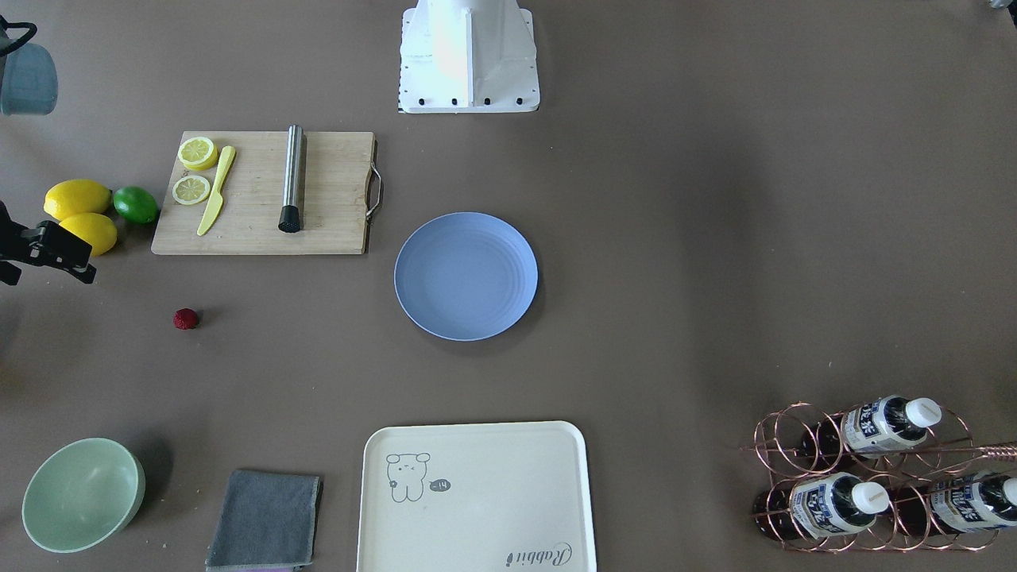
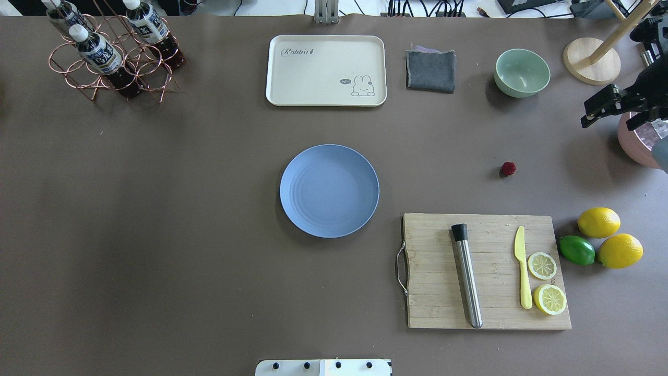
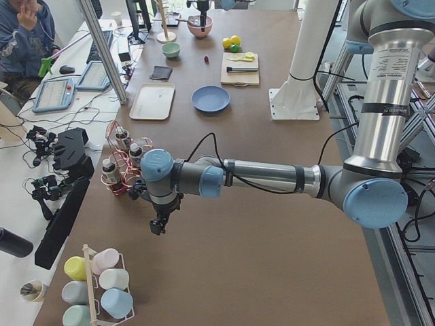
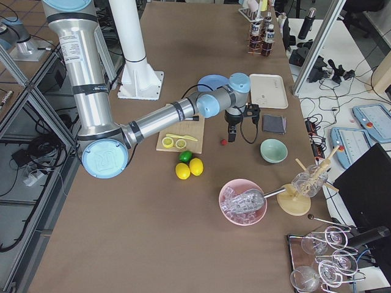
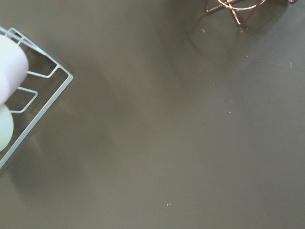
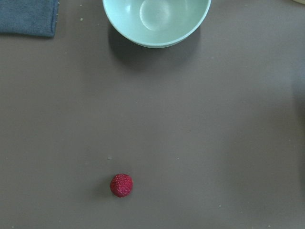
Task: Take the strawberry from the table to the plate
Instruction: 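Lower the open right gripper over the red strawberry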
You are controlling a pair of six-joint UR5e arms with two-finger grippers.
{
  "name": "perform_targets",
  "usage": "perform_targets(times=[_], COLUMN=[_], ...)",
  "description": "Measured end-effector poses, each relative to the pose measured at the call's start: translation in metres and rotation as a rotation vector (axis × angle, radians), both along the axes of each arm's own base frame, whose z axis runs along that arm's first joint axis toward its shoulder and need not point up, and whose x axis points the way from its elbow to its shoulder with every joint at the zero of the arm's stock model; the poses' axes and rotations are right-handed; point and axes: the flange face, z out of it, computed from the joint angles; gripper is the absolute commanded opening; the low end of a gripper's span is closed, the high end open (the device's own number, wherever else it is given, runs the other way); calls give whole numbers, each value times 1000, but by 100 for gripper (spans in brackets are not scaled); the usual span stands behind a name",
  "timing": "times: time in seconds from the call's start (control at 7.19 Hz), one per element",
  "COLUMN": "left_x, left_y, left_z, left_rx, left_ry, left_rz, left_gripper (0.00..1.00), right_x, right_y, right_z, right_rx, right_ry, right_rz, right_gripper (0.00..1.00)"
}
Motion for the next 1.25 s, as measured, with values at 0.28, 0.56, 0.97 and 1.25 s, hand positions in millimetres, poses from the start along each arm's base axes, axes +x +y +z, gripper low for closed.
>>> perform_targets(times=[0.28, 0.56, 0.97, 1.25], left_x=[-9, -10, -11, -11], left_y=[15, 19, 23, 25], left_z=[11, 12, 12, 14], left_rx=[-56, -63, -64, -67], left_ry=[-1, 0, -1, -2], left_rz=[-14, -16, -18, -19], left_gripper=[100, 100, 100, 100], right_x=[-33, -80, -128, -135], right_y=[7, 16, 12, 12], right_z=[1, 11, 47, 52], right_rx=[30, 24, 65, 57], right_ry=[-3, 28, 43, 38], right_rz=[-4, 55, 88, 102], right_gripper=[100, 100, 100, 98])
